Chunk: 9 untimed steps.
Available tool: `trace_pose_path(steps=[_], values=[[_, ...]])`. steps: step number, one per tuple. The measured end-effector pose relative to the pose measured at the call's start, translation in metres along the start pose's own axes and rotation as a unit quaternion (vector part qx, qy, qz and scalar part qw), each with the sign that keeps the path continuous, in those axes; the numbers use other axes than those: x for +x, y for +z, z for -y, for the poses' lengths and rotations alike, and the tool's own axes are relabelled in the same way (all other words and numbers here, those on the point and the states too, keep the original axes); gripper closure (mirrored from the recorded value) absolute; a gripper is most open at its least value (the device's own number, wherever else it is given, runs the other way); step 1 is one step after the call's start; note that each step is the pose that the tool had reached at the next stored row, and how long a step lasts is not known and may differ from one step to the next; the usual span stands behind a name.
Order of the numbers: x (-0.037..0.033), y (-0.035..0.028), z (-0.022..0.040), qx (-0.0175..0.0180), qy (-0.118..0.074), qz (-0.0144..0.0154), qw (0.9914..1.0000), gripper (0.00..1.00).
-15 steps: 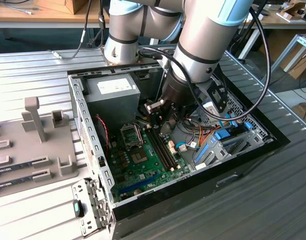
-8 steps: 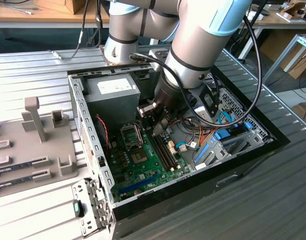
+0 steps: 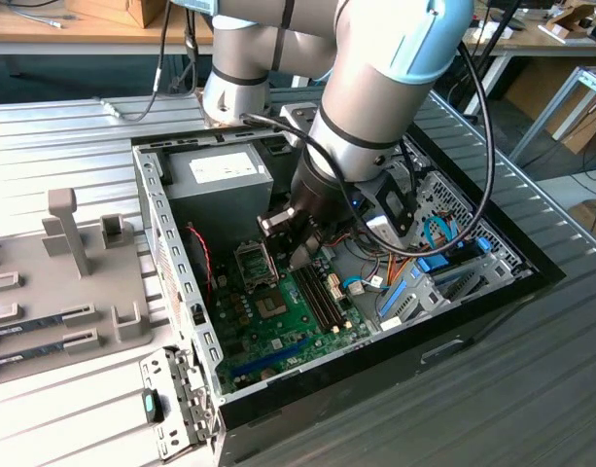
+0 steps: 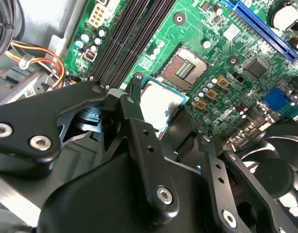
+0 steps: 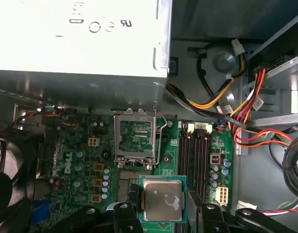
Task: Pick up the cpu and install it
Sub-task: 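Place the cpu into insertion slot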
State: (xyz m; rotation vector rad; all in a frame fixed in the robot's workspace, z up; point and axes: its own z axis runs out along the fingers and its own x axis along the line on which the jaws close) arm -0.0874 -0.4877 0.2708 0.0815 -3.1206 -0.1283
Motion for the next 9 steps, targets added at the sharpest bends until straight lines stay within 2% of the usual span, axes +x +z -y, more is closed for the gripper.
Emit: trace_pose_path(steps=[9], values=[[0.0155,0.0113,0.0003,0.0053,0.006,0.0003,0.99997,0.53]])
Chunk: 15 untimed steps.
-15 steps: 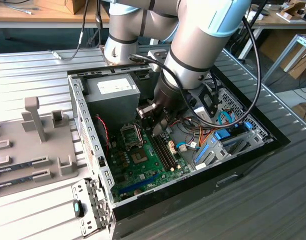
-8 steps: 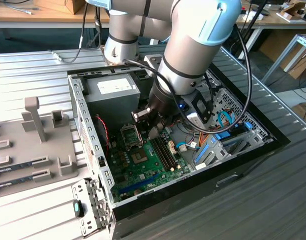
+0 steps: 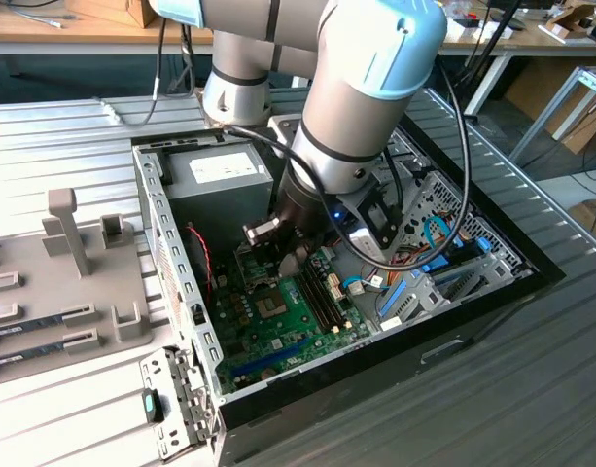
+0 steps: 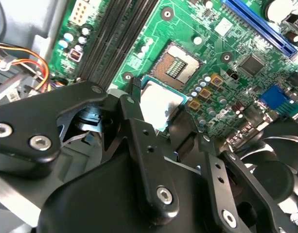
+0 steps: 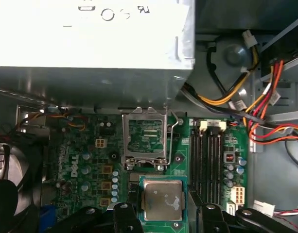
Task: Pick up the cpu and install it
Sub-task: 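Place the cpu into insertion slot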
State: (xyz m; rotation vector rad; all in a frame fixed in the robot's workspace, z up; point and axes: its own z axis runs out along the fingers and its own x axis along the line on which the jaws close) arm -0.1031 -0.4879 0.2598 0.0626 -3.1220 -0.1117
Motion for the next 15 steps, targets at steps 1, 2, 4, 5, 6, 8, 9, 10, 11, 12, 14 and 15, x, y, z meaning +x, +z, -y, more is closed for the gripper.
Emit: trace_pose_path(steps=[1,2,4,5,6,8,9,10,11,12,14,15], values=[[0.0015,0.0018,0.0001,0.0005,0.000,0.0000,1.00000,0.53],[0.0027,0.0039,0.0002,0.0008,0.000,0.0000,1.00000,0.53],[0.0052,0.0098,0.0007,0.0017,0.001,0.0000,1.00000,0.53],[0.0063,0.0142,0.0021,0.0031,0.002,0.0000,0.99999,0.53],[0.0071,0.0168,0.0028,0.0051,0.003,0.0000,0.99998,0.53],[0.0073,0.0221,0.0032,0.0069,0.012,0.0005,0.99990,0.53],[0.0074,0.0235,0.0033,0.0073,0.016,0.0007,0.99985,0.53],[0.0077,0.0249,0.0033,0.0080,0.018,0.0009,0.99981,0.53],[0.0090,0.0270,0.0038,0.0099,0.018,0.0009,0.99978,0.53],[0.0100,0.0287,0.0040,0.0108,0.018,0.0008,0.99977,0.53],[0.0111,0.0320,0.0043,0.0127,0.018,0.0008,0.99975,0.53],[0.0118,0.0341,0.0045,0.0151,0.018,0.0007,0.99972,0.53]])
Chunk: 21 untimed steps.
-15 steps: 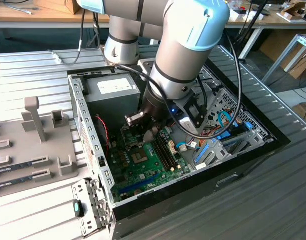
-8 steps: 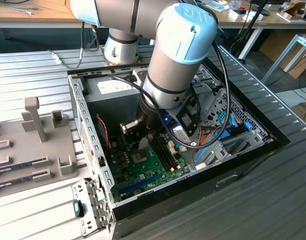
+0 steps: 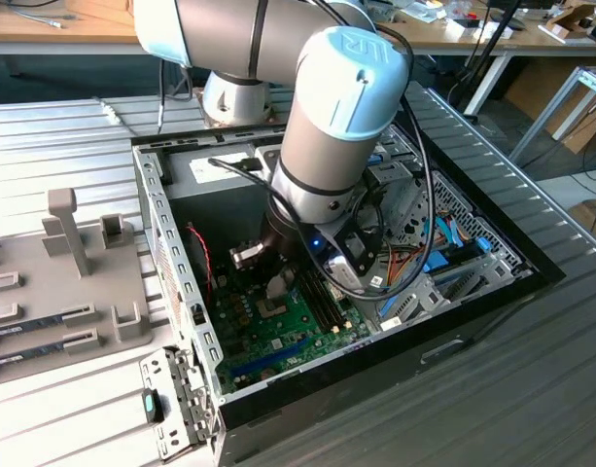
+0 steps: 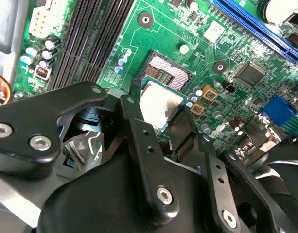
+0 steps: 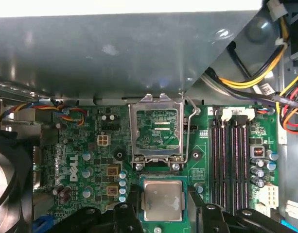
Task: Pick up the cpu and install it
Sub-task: 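Place the cpu into insertion slot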
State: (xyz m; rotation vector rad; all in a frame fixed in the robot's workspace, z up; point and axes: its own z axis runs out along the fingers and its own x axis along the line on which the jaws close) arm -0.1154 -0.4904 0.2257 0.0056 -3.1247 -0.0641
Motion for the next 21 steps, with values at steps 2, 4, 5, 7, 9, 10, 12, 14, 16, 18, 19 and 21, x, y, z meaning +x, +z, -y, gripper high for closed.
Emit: trace_pose_path(steps=[2,4,5,7,9,10,12,14,16,18,19,21], values=[[0.0003,0.0024,0.0001,0.0029,0.000,0.0000,1.00000,0.53],[0.0005,0.0051,0.0002,0.0060,0.000,0.0000,0.99998,0.53],[0.0007,0.0072,0.0003,0.0086,0.000,0.0000,0.99996,0.53],[0.0007,0.0096,0.0006,0.0109,0.000,-0.0001,0.99994,0.53],[0.0009,0.0115,0.0012,0.0124,0.000,0.0000,0.99992,0.53],[0.0010,0.0122,0.0021,0.0134,0.000,-0.0001,0.99991,0.53],[0.0011,0.0137,0.0031,0.0148,0.000,0.0000,0.99989,0.53],[0.0011,0.0165,0.0034,0.0154,0.000,0.0000,0.99988,0.53],[0.0015,0.0205,0.0036,0.0154,0.001,0.0000,0.99988,0.53],[0.0020,0.0219,0.0037,0.0155,0.001,-0.0001,0.99988,0.53],[0.0022,0.0223,0.0037,0.0155,0.001,-0.0001,0.99988,0.53],[0.0024,0.0233,0.0037,0.0155,0.001,0.0000,0.99988,0.53]])
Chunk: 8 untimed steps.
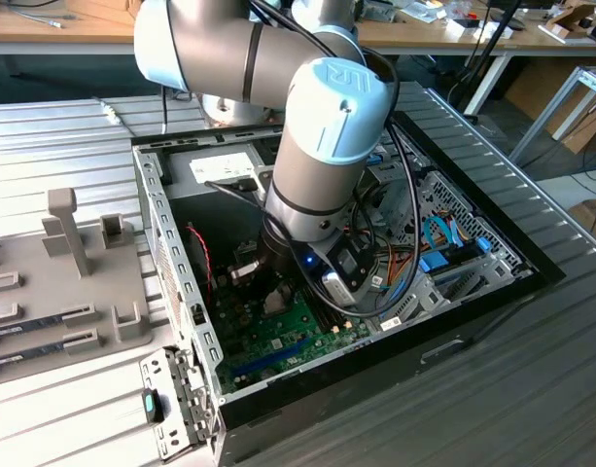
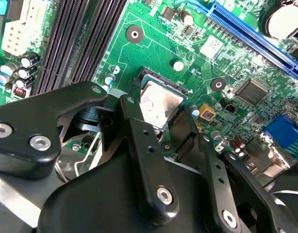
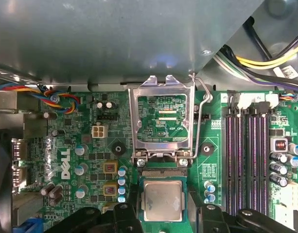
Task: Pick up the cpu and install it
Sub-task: 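Place the cpu into insertion slot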
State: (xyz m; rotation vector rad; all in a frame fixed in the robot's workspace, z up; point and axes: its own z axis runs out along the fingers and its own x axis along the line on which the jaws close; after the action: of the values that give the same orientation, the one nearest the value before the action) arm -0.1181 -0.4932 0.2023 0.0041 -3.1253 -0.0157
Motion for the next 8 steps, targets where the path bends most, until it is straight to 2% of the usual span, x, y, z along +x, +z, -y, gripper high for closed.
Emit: trace_pose_path(steps=[8], values=[[0.0001,0.0036,0.0001,0.0002,0.000,0.0000,1.00000,0.53]])
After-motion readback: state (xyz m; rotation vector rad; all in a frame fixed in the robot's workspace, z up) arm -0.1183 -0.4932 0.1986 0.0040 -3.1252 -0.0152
